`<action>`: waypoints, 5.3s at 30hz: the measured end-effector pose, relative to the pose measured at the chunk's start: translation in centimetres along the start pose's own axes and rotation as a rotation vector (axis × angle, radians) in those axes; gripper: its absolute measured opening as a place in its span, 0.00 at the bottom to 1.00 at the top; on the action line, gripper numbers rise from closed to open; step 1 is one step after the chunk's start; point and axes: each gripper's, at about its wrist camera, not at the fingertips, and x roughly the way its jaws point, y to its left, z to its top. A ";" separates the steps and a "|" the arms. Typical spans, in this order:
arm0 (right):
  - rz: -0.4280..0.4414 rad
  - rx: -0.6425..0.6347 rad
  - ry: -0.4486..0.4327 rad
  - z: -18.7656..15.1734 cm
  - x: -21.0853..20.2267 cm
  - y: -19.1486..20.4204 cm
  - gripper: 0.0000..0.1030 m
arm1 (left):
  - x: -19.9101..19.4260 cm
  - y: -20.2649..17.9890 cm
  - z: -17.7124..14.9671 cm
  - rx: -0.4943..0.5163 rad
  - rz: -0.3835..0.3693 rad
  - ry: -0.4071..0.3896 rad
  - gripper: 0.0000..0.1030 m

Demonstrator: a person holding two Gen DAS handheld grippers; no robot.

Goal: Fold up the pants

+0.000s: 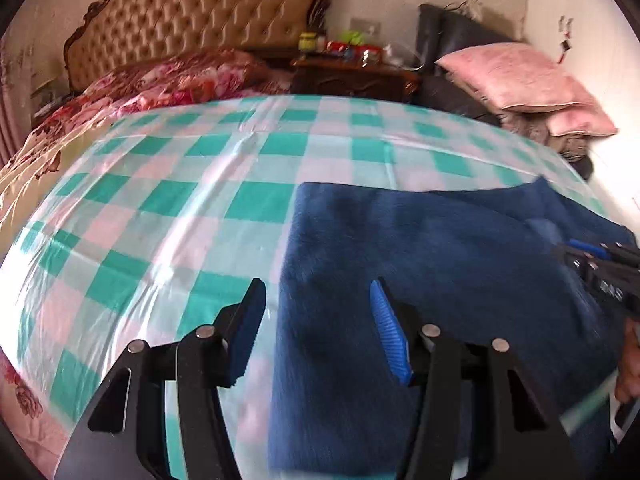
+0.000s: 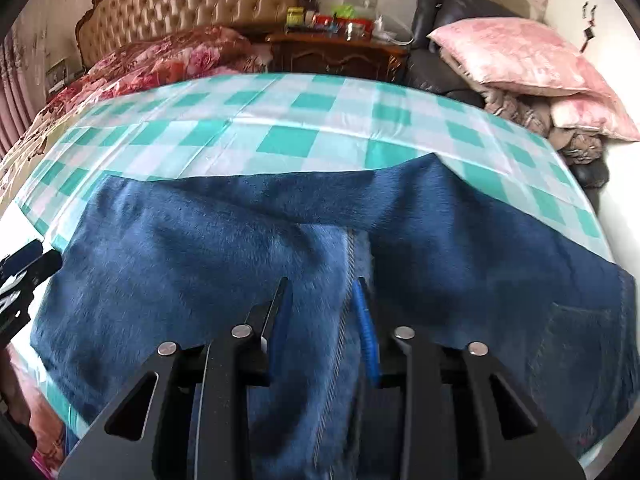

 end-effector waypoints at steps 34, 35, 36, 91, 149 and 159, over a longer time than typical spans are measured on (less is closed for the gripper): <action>-0.077 -0.030 -0.007 -5.1 -1.1 -0.6 0.52 | -1.4 -0.5 -5.7 -0.023 0.086 0.025 0.56; -0.070 -0.020 -0.021 -5.0 -1.5 -0.6 0.51 | -1.4 -0.5 -5.7 -0.020 0.084 0.023 0.56; -0.052 -0.011 -0.047 -4.9 -2.1 -0.6 0.51 | -1.4 -0.4 -5.8 -0.028 0.075 0.024 0.56; -0.030 -0.034 -0.048 -2.8 -2.9 0.2 0.40 | -2.1 3.9 -5.0 -0.262 -0.191 0.057 0.19; 0.531 0.004 0.184 9.2 -5.0 -15.5 0.09 | -8.2 -35.3 1.0 0.699 -0.055 -0.424 0.11; 0.362 0.295 0.185 2.2 -5.5 -33.4 0.08 | -6.3 -48.7 -1.4 0.842 -0.242 -0.440 0.11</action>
